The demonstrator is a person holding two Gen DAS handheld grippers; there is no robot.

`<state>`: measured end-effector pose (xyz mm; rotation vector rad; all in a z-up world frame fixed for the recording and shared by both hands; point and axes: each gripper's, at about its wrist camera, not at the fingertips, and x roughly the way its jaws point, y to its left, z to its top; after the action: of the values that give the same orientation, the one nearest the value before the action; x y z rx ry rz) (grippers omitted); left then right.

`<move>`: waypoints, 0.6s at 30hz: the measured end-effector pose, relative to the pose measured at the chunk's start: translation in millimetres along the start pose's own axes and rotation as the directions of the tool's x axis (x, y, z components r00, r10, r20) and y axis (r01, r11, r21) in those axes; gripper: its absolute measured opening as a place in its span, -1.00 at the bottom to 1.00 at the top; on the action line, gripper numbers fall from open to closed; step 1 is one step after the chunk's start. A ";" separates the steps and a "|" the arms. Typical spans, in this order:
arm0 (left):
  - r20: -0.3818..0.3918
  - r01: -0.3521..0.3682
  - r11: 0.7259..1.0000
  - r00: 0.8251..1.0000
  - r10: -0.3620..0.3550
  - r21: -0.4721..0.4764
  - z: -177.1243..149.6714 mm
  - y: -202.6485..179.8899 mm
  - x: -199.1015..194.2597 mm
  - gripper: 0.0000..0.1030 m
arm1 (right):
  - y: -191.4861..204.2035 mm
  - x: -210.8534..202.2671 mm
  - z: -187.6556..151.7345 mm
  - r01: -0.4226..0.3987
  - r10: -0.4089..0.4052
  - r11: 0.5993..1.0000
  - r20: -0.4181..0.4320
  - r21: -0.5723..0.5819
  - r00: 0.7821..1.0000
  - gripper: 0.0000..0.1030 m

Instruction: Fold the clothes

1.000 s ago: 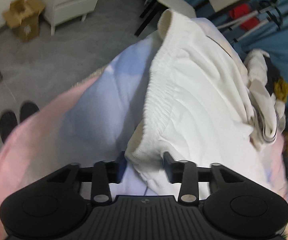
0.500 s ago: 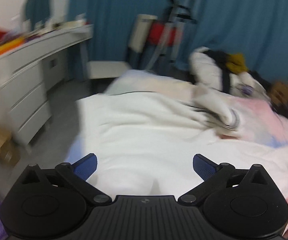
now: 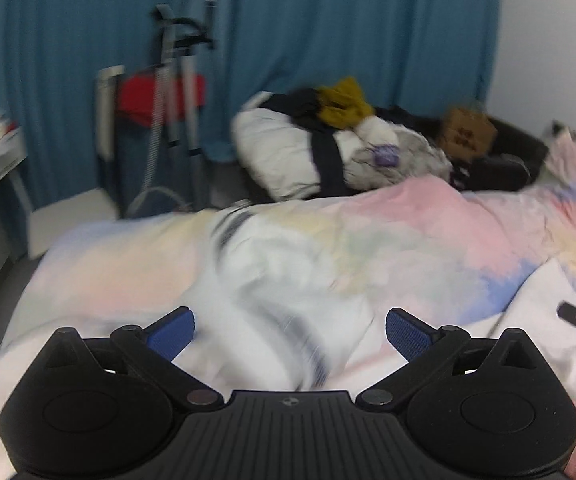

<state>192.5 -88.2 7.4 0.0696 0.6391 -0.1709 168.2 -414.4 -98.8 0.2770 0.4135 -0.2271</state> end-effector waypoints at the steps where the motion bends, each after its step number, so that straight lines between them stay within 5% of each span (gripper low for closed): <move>1: -0.013 -0.017 1.000 1.000 0.017 0.025 10.7 -9.1 22.5 0.99 | 0.7 4.0 -1.5 0.003 -0.003 1.000 -0.010 0.006 1.000 0.63; 5: -0.058 -0.174 0.968 0.981 0.187 0.178 46.9 -32.4 109.5 0.99 | -4.3 22.3 -10.8 0.008 -0.005 0.998 -0.057 0.060 0.998 0.63; 8: -0.114 -0.322 0.916 0.927 0.356 0.239 65.0 -20.5 173.6 0.99 | -5.5 37.9 -19.7 0.005 0.004 0.997 -0.107 0.077 0.994 0.63; 11: -0.225 -0.383 0.901 0.878 0.423 0.202 77.6 7.6 227.0 0.99 | -7.4 52.9 -22.0 -0.009 0.025 0.993 -0.135 0.114 0.991 0.63; 13: -0.334 -0.367 0.920 0.857 0.392 0.139 78.9 27.2 255.2 0.94 | -7.6 59.3 -21.7 -0.016 0.031 0.993 -0.123 0.121 0.992 0.63; 14: -0.389 -0.357 0.928 0.845 0.368 0.104 78.0 36.4 269.1 0.87 | -7.0 62.2 -21.8 -0.015 0.028 0.993 -0.118 0.116 0.993 0.63; 15: -0.441 -0.349 0.935 0.830 0.342 0.069 77.2 45.6 283.0 0.54 | -6.5 65.1 -22.0 -0.013 0.026 0.994 -0.114 0.111 0.993 0.63; 18: -0.480 -0.313 0.950 0.832 0.278 0.009 69.8 54.2 302.4 -0.13 | -5.2 71.1 -22.7 -0.012 0.023 0.995 -0.107 0.099 0.994 0.63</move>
<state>481.9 -84.5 -117.1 0.1451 1.1187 0.1800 221.9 -423.6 -150.0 0.3902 0.5075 -0.2161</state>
